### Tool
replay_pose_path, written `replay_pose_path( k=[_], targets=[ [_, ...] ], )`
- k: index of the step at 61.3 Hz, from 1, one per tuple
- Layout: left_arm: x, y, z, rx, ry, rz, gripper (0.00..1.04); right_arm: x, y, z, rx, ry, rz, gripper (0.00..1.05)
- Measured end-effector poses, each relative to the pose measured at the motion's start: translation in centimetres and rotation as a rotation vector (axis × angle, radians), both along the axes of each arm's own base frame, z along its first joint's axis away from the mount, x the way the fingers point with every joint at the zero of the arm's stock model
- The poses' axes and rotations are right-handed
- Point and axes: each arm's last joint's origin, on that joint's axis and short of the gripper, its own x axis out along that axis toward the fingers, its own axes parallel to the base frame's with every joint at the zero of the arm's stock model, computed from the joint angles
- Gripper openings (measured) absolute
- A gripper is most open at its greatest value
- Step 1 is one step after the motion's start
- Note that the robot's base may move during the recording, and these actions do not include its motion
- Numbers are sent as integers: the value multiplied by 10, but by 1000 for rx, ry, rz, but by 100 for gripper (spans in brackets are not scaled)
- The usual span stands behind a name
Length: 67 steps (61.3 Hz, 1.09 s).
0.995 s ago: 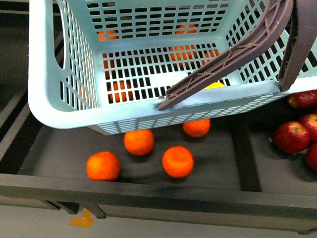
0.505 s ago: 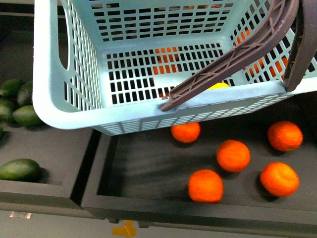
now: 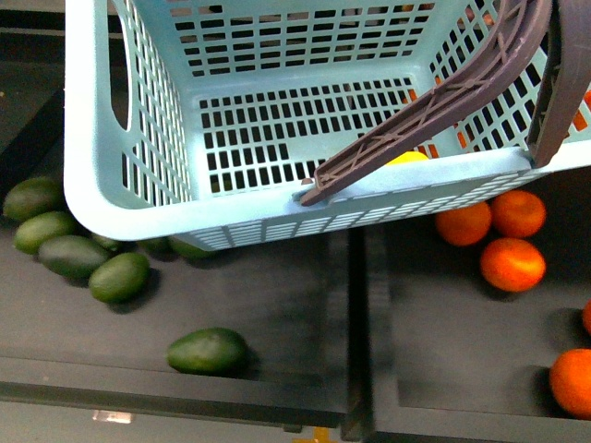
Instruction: Pick mango and avocado into basket
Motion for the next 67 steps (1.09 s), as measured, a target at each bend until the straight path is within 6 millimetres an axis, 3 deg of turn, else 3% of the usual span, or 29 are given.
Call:
replay_pose_path(
  k=[67],
  targets=[
    [2,2,0,-2,2,5,15,0,0,0,0,0,8,96]
  ],
)
